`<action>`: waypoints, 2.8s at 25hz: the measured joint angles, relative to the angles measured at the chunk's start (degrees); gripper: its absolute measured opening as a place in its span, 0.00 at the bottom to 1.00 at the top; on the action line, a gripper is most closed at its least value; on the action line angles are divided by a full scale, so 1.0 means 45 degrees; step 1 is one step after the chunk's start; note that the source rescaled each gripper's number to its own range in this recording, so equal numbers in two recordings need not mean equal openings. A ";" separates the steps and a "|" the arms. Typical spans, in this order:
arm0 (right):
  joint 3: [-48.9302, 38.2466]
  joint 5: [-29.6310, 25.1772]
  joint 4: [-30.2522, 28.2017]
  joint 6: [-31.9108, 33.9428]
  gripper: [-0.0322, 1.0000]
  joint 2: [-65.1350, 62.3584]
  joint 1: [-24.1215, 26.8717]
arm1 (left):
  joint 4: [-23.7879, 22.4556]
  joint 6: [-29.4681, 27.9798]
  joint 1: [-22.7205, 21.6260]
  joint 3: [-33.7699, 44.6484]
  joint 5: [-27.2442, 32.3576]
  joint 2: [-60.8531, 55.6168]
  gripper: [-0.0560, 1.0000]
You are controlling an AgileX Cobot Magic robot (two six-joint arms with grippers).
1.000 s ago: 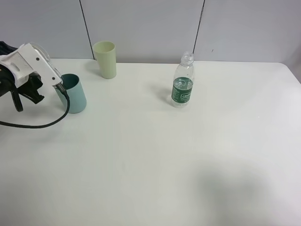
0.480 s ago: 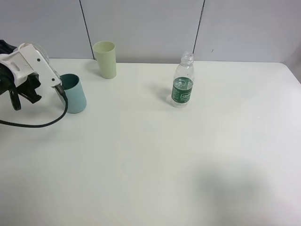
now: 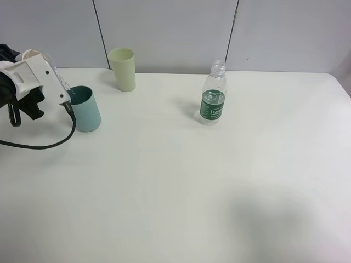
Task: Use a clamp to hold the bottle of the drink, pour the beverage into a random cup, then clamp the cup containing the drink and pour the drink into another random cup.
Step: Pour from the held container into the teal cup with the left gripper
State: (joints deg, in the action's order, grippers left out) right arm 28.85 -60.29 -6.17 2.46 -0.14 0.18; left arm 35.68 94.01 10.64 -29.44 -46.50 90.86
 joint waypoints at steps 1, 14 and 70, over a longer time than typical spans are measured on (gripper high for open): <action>0.0000 0.0000 0.0000 0.0000 1.00 0.0000 0.0000 | -0.0002 0.0031 0.0000 0.0000 0.0000 0.0000 0.05; 0.0000 0.0000 0.0000 0.0000 1.00 0.0000 0.0000 | -0.0268 0.0116 0.0000 0.0000 -0.0719 0.0000 0.05; 0.0000 0.0000 0.0000 0.0000 1.00 0.0000 0.0000 | -0.2568 0.3432 0.0315 -0.0014 -0.2439 0.0307 0.05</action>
State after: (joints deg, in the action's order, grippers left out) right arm 28.85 -60.29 -6.17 2.46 -0.14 0.18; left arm 24.12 109.46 12.06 -29.50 -57.48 92.24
